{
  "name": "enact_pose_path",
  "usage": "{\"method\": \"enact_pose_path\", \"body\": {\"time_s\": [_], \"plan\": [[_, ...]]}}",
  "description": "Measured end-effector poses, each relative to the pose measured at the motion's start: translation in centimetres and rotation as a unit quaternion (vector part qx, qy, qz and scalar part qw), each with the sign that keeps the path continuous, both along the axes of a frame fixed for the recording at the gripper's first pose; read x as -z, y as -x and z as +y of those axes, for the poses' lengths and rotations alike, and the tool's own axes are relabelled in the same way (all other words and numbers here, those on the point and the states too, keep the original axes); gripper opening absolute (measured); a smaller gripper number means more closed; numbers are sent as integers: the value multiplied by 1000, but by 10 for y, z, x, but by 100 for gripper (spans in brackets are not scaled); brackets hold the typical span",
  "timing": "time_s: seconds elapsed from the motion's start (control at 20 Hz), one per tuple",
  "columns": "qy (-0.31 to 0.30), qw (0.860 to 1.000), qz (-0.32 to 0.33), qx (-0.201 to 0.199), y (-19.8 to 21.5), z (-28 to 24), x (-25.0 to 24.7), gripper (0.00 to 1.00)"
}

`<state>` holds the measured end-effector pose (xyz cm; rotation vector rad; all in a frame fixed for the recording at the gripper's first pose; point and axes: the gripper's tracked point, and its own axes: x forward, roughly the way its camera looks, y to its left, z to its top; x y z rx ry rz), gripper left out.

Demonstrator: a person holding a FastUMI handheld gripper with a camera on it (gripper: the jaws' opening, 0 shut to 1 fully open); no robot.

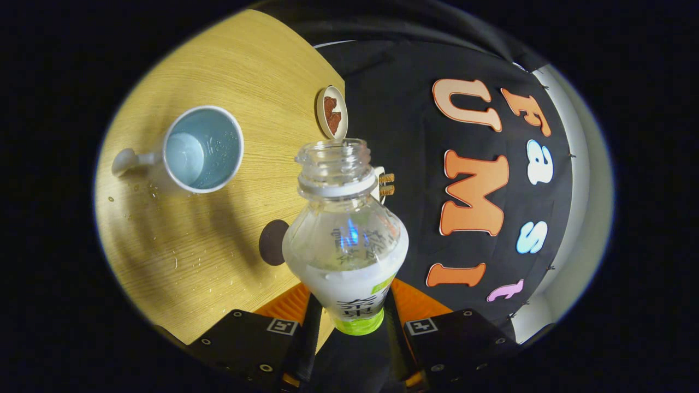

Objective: Take the bottle from table, then pour the juice into the cup, finally place the bottle on the coaster

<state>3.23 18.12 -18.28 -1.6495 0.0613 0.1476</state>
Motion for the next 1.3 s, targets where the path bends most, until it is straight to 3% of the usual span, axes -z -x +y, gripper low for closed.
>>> {"method": "enact_pose_path", "body": {"time_s": [1.3], "plan": [[114,992,-32,-50,-5,19,-8,57]]}}
